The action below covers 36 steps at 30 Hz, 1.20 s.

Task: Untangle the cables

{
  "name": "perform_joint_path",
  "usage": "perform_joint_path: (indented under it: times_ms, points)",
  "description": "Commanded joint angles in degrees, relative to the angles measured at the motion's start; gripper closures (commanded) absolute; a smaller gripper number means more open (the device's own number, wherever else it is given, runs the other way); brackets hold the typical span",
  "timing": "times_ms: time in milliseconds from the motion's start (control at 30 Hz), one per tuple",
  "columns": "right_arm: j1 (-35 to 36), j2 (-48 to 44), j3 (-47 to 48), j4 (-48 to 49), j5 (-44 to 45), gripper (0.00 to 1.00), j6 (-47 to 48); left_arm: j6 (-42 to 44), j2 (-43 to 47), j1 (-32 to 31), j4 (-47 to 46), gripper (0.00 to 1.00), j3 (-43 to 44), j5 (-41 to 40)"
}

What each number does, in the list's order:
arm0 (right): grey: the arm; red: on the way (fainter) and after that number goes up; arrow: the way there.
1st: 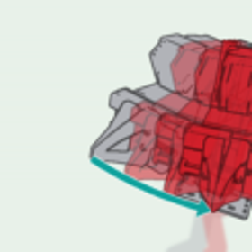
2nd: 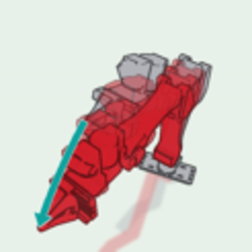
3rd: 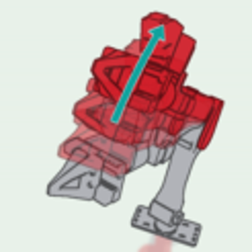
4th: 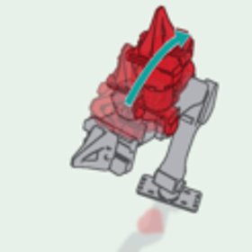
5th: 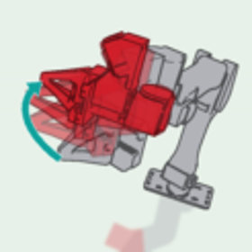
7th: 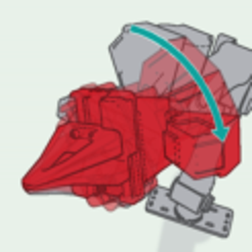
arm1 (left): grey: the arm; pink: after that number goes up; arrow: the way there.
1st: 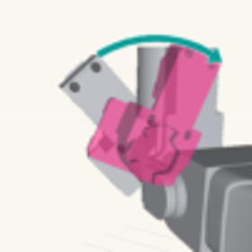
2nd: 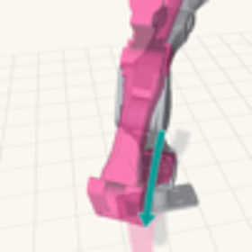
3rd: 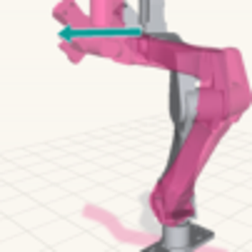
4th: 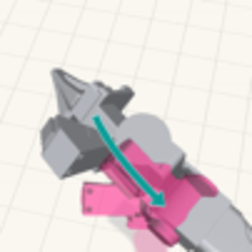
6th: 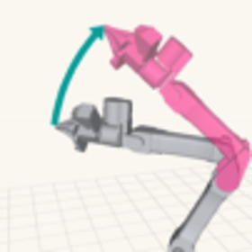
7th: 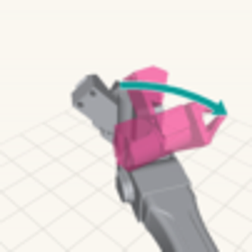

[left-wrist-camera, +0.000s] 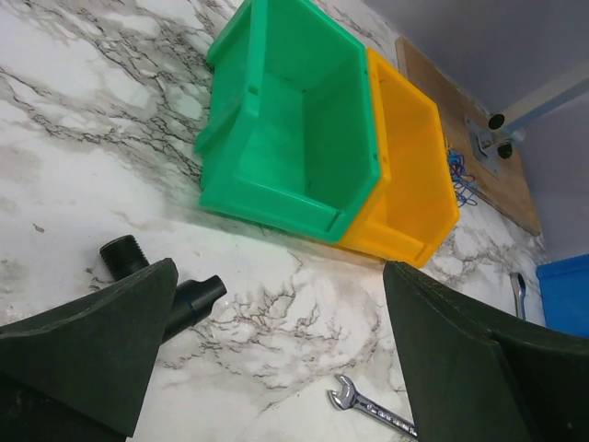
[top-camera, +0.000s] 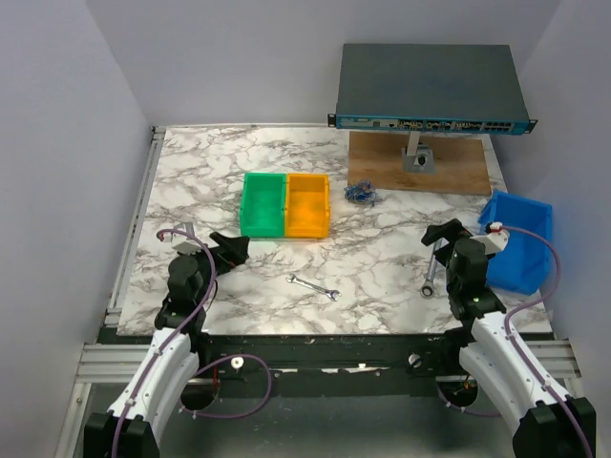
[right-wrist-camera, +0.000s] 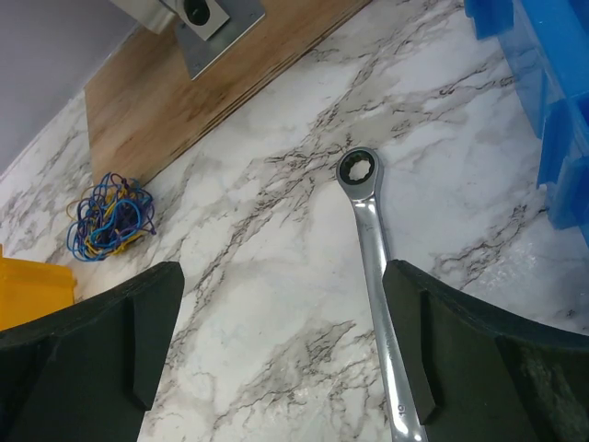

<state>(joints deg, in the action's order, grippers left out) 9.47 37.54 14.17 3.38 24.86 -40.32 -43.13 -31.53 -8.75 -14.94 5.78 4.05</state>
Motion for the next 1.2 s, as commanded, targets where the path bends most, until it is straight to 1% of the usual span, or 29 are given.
perform_joint_path:
  times_ms: [0,67,133,167,267,300,400,533,667,800,867,967,1033,1167]
  points:
    - [0.12,-0.55,0.14,-0.55,-0.50,0.00,0.46,0.33,-0.34,-0.15,-2.46,0.01,1.26,2.91]
    - [0.12,-0.45,0.02,-0.02,-1.84,0.00,0.83,1.89,-0.50,-0.13,-3.80,0.01,1.01,5.85]
    - [0.12,-0.12,-0.35,1.16,-4.07,0.00,1.68,4.31,-0.67,-0.12,-5.84,0.01,0.65,10.46]
    - [0.05,0.05,-0.45,2.14,-5.21,0.00,2.44,5.80,-0.90,-0.13,-7.31,0.01,0.38,14.09]
    - [0.11,0.79,-1.05,5.64,-11.72,0.00,5.34,7.44,-2.03,-0.17,-13.10,0.01,-0.48,23.14]
    - [0.14,1.30,-1.27,7.19,-14.58,0.00,6.45,7.46,-2.56,-0.33,-14.24,0.01,-0.51,24.04]
    - [0.17,4.98,-2.39,14.79,-25.13,0.00,7.94,7.51,-3.44,-1.23,-13.68,0.01,-0.07,23.83]
    - [0.19,15.76,1.86,17.72,-30.96,0.00,8.06,7.95,-3.23,-3.63,-14.16,0.02,-0.30,22.09]
    - [1.08,28.08,6.90,22.71,-36.26,0.02,6.25,9.19,-2.97,-6.18,-12.98,0.01,0.46,20.95]
    - [3.16,38.56,13.26,26.93,-35.74,0.03,4.64,9.89,-2.94,-7.36,-12.52,0.02,0.71,20.65]
    - [3.97,43.98,17.15,27.98,-35.73,0.02,3.98,10.37,-2.89,-7.59,-11.66,0.01,0.96,19.99]
    - [4.55,51.98,23.95,26.82,-35.30,0.00,3.09,11.26,-1.74,-7.68,-8.34,0.01,1.24,16.89]
    - [4.91,56.14,27.15,26.54,-34.05,0.00,2.54,11.49,-0.44,-7.73,-7.75,0.02,0.95,16.08]
    - [6.17,61.92,32.22,24.05,-29.22,0.00,1.18,11.55,1.34,-7.73,-7.21,0.01,0.46,15.07]
